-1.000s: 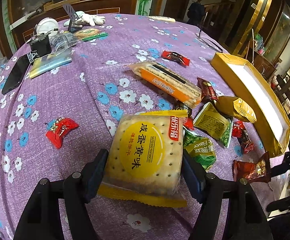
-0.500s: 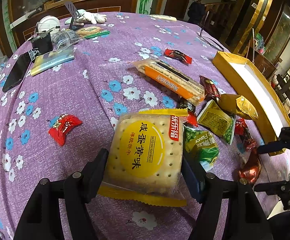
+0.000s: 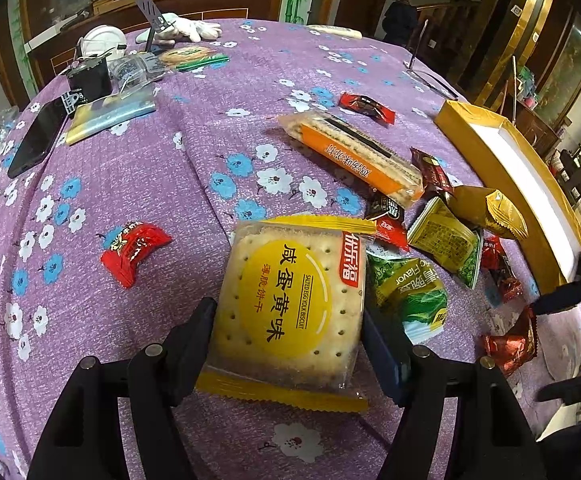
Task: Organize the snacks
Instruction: 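Lift the cracker pack and red candy toward the white tray with both grippers, then release the cracker pack with left gripper while right releases red candy into tray, then grasp the small red candy packet on the tablecloth with the left gripper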
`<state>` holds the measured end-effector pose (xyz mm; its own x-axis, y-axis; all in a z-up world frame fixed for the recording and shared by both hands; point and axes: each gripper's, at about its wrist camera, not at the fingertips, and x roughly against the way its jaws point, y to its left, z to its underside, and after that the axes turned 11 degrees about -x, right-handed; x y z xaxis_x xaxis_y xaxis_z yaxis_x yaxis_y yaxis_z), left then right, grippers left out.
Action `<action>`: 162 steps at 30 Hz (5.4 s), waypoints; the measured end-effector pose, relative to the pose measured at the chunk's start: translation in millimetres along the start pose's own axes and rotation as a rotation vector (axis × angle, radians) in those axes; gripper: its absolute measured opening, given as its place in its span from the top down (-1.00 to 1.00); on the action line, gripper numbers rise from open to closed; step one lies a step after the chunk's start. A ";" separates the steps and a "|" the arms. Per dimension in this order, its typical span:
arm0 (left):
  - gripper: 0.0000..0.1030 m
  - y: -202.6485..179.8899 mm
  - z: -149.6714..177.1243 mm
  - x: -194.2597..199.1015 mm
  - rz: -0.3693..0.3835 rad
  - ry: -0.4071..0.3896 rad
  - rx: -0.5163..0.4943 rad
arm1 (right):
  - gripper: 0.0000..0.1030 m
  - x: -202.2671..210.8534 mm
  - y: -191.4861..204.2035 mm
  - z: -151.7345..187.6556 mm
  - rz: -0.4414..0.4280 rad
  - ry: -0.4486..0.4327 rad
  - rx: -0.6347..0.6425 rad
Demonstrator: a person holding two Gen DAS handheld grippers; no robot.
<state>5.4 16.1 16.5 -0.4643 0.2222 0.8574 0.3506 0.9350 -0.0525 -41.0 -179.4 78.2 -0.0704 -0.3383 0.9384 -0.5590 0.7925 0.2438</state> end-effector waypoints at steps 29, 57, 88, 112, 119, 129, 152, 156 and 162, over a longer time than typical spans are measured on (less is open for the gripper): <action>-0.42 -1.5 -1.4 2.5 -0.036 -0.009 0.004 | 0.46 -4.3 -25.5 19.9 0.088 -0.162 -0.319; -0.42 -122.2 -79.9 38.7 0.110 -0.107 -0.186 | 0.46 94.3 -108.7 69.5 0.002 -0.436 -0.617; -0.41 -254.6 -183.9 -60.2 0.103 -0.012 -0.193 | 0.46 114.6 -279.8 57.6 -0.079 -0.415 -0.816; -0.34 -261.5 -210.9 -110.4 0.003 0.050 -0.157 | 0.43 57.9 -348.3 -32.9 0.006 -0.298 -0.786; -0.35 -266.1 -198.5 -80.6 -0.012 0.026 -0.146 | 0.21 70.5 -348.9 -22.8 0.016 -0.322 -0.782; -0.35 -231.8 -149.8 24.4 -0.086 -0.071 -0.088 | 0.18 111.7 -280.3 -3.8 -0.089 -0.442 -0.678; -0.36 -45.3 -53.0 57.4 -0.101 -0.088 0.103 | 0.10 92.5 -121.8 11.4 -0.149 -0.306 -0.527; -0.36 -36.0 -45.1 76.8 -0.132 -0.068 0.197 | 0.09 85.9 -124.8 -1.2 -0.190 -0.301 -0.509; -0.39 -16.2 -25.6 115.1 -0.236 -0.046 0.176 | 0.09 67.7 -115.5 -33.3 -0.303 -0.278 -0.453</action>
<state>-32.9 19.5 129.1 -0.5536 0.0019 0.8328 0.0846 0.9950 0.0539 46.4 -277.0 121.8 -0.2102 -0.6537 0.7269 -0.1849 0.7567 0.6271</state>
